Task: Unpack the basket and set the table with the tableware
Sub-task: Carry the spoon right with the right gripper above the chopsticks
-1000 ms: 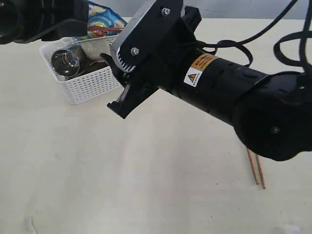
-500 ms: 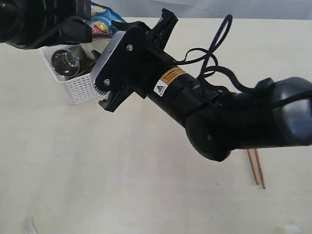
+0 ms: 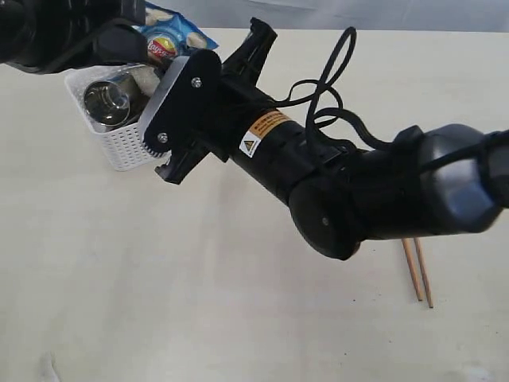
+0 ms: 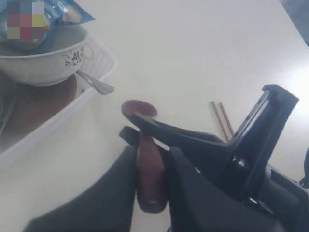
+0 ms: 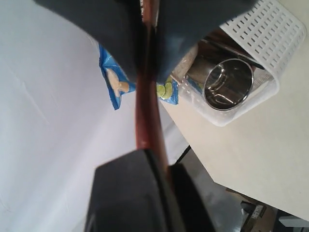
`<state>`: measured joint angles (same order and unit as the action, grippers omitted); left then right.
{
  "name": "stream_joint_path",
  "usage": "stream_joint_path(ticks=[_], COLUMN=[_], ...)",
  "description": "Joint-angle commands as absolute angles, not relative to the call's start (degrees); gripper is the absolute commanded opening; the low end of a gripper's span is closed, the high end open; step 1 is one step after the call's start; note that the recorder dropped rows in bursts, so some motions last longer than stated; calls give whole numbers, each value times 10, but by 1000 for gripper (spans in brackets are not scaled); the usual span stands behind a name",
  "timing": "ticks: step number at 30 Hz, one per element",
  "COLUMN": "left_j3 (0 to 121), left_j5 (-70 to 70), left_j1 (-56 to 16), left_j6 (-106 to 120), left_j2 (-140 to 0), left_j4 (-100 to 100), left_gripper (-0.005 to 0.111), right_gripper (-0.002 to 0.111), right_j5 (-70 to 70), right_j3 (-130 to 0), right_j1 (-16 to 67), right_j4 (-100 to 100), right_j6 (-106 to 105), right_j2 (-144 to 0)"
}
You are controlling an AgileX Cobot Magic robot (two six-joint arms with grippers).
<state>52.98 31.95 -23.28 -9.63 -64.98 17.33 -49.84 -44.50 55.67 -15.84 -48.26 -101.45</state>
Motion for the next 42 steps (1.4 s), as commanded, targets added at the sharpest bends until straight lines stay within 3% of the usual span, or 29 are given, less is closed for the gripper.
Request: stream_joint_path(ticks=[1, 6, 9, 16, 20, 26, 35, 38, 42], left_j3=[531, 531, 531, 531, 531, 531, 531, 531, 531], left_j5=[315, 275, 220, 157, 152, 145, 186, 186, 189], left_j1=[-235, -235, -235, -235, -235, -235, -235, -235, -235], left_j6=[-92, -73, -60, -58, -58, -43, -42, -42, -42], left_j2=[-647, -647, -647, -647, -647, -647, -650, -650, -651], left_j4=[181, 179, 176, 117, 93, 86, 43, 43, 43], left_gripper=[19, 64, 80, 82, 82, 82, 82, 82, 82], right_gripper=[0, 0, 0, 0, 0, 0, 0, 0, 0], right_j5=[-508, -456, -398, -375, -458, -645, -696, -608, -346], right_j3=[-448, -448, -448, -449, -469, -476, -476, -476, -475], right_j1=[555, 555, 554, 554, 554, 555, 530, 454, 305], right_j4=[-162, -169, -248, -746, -989, -999, -999, -999, -999], right_j6=[-479, -479, -505, -855, -1040, -1067, -1217, -1217, -1217], right_j2=[-1014, -1009, -994, -889, -808, -713, -661, -652, -645])
